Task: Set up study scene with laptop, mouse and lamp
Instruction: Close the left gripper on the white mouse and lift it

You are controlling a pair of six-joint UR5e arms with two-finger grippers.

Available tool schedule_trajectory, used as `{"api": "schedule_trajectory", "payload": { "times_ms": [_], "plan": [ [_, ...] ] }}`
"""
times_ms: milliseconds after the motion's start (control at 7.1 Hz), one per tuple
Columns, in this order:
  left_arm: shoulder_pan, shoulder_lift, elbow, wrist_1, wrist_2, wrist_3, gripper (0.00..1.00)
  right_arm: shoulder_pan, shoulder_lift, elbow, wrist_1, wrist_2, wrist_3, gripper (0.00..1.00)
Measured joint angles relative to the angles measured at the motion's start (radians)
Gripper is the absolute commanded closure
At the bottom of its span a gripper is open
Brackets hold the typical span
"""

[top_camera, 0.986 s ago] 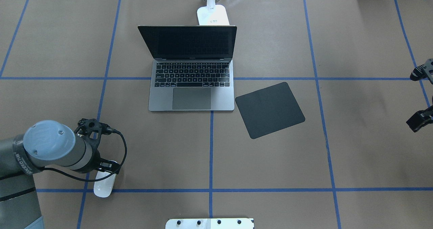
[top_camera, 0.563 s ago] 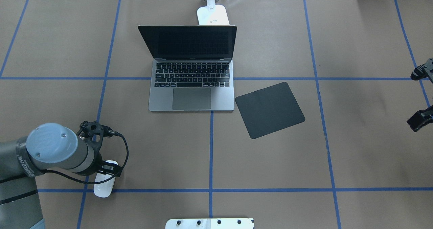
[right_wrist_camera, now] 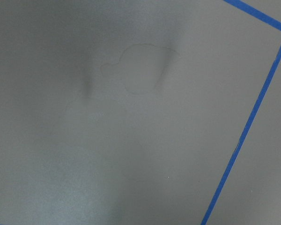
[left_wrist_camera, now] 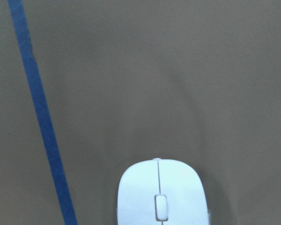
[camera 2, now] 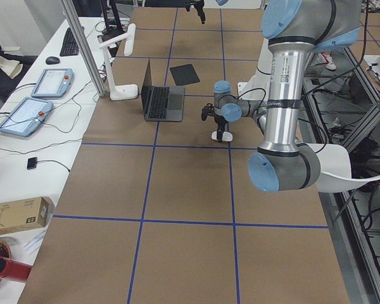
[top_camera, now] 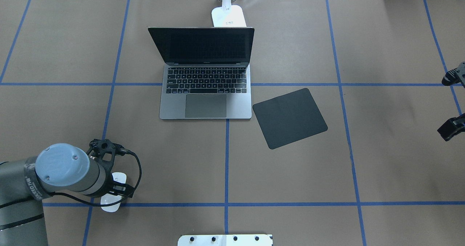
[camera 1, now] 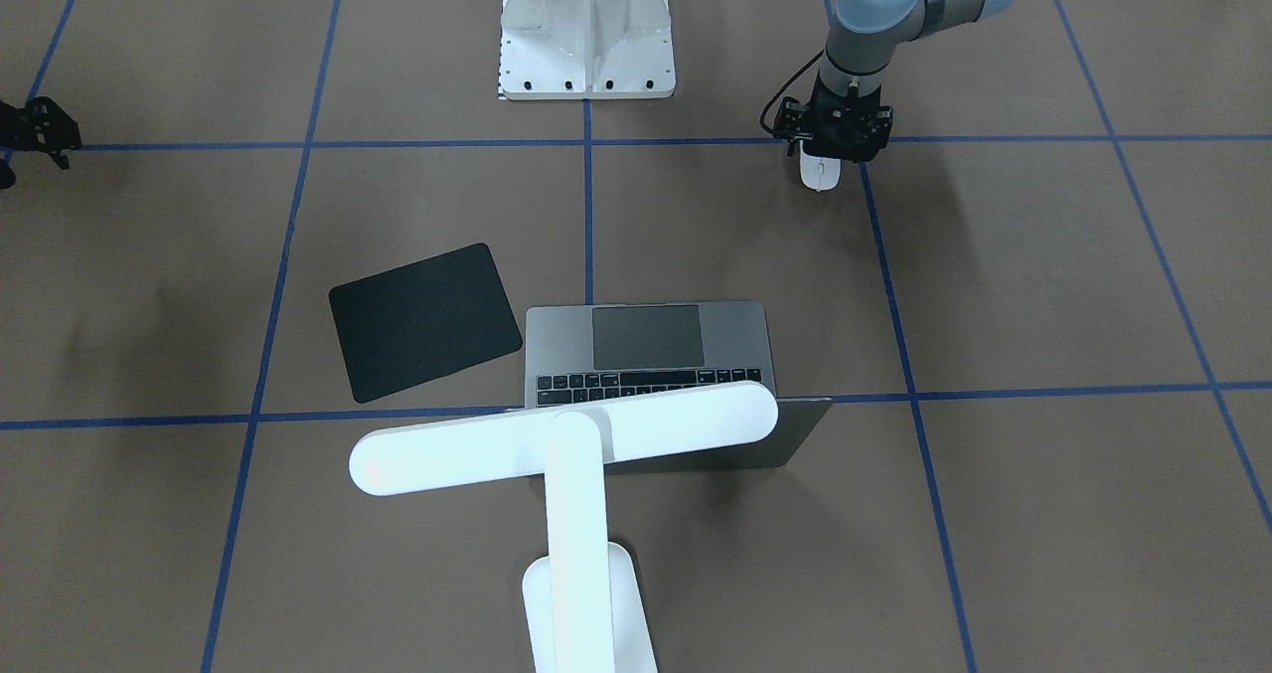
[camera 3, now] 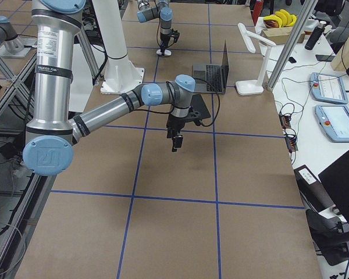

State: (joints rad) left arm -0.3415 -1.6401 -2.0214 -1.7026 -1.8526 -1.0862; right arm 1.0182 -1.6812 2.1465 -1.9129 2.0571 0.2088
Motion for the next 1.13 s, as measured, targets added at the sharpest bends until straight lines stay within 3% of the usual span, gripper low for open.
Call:
{"api": "schedule_trajectory", "payload": {
  "times_ms": [282, 563, 704, 1126],
  "plan": [
    [0.005, 0.004, 0.001, 0.000, 0.001, -0.001, 0.36, 0.003, 0.000, 0.000, 0.000, 0.000, 0.000, 0.00],
    [0.005, 0.007, -0.002, -0.002, 0.001, -0.002, 0.81, 0.004, 0.000, 0.000, 0.000, 0.000, 0.000, 0.00],
    [0.005, 0.007, -0.003, -0.003, 0.001, -0.003, 0.91, 0.005, 0.000, -0.001, 0.000, 0.000, 0.000, 0.00],
    [0.003, -0.006, -0.032, 0.004, -0.019, -0.002, 0.91, 0.007, 0.001, 0.000, -0.001, 0.002, 0.000, 0.00]
  ]
}}
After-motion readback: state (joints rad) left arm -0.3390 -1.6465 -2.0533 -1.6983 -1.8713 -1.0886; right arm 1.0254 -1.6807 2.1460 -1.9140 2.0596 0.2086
